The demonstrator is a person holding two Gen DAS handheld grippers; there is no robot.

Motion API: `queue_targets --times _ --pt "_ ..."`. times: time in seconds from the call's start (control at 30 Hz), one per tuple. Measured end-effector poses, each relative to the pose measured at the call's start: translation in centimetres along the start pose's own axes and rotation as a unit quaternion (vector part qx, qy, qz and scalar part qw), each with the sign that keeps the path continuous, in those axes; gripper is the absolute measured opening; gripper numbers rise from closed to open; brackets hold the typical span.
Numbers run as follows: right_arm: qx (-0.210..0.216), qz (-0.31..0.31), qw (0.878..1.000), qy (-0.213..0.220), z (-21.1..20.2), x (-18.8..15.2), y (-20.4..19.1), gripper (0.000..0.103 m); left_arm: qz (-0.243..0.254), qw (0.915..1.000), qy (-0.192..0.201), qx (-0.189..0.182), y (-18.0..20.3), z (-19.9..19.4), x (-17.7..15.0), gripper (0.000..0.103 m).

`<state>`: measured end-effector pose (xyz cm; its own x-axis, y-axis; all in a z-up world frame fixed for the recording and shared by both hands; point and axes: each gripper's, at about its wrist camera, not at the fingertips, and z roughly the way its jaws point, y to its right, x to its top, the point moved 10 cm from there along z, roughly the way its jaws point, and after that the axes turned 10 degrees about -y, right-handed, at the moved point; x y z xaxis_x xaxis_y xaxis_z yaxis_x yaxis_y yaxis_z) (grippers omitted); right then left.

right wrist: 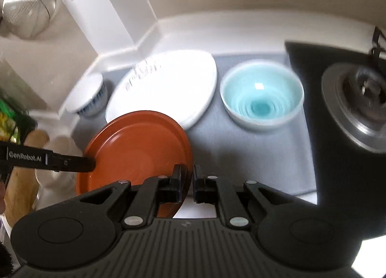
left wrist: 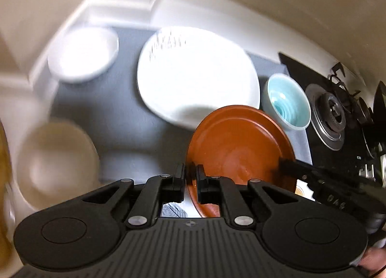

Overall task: Organize plates and bowls
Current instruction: 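Lower the brown plate onto the stacked white plates and open both grippers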

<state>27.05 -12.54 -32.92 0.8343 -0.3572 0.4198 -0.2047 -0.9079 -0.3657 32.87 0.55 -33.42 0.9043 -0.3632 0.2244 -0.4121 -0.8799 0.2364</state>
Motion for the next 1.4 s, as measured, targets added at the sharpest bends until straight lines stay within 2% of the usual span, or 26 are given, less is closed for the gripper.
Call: queue_targets --times 0.13,0.27,0.37,0.43,0.57,0.83,0.97,1.27,1.4 --pt "-0.021 0.016 0.999 0.022 1.1 2.8 -0.6 0.009 0.008 0.9996 0.013 -0.025 -1.4 0.2 3.7 0.009" --pt "-0.036 0.052 0.997 0.034 2.7 5.4 -1.0 0.009 0.01 0.9999 -0.002 -0.011 -2.3 2.3 7.7 0.009" --pt "-0.047 0.041 0.997 0.045 3.9 7.3 -1.3 0.009 0.003 0.9999 -0.009 -0.009 -3.3 3.8 10.0 0.009" --pt "-0.062 0.037 0.996 0.043 4.9 8.1 -1.1 0.009 -0.009 0.9995 -0.019 -0.022 -3.9 5.0 11.5 0.009" --pt "-0.076 0.039 0.996 0.025 7.2 9.4 -0.5 0.009 -0.027 0.9984 -0.036 -0.035 -5.0 6.6 12.9 0.009" --pt "-0.077 0.035 0.996 0.01 10.2 10.2 0.3 0.009 -0.019 0.9992 -0.036 0.002 -5.2 8.1 14.5 0.009" --pt "-0.079 0.029 0.996 0.011 10.6 10.2 0.7 0.009 -0.024 0.9988 -0.041 0.014 -5.1 8.8 15.0 0.009" --pt "-0.068 0.041 0.997 0.018 11.0 10.4 1.8 0.009 0.011 0.9988 -0.025 0.04 -4.3 9.2 15.5 0.009" --pt "-0.062 0.045 0.997 0.017 11.0 10.4 1.7 0.011 0.014 0.9992 -0.017 0.034 -4.7 8.0 15.4 0.012"
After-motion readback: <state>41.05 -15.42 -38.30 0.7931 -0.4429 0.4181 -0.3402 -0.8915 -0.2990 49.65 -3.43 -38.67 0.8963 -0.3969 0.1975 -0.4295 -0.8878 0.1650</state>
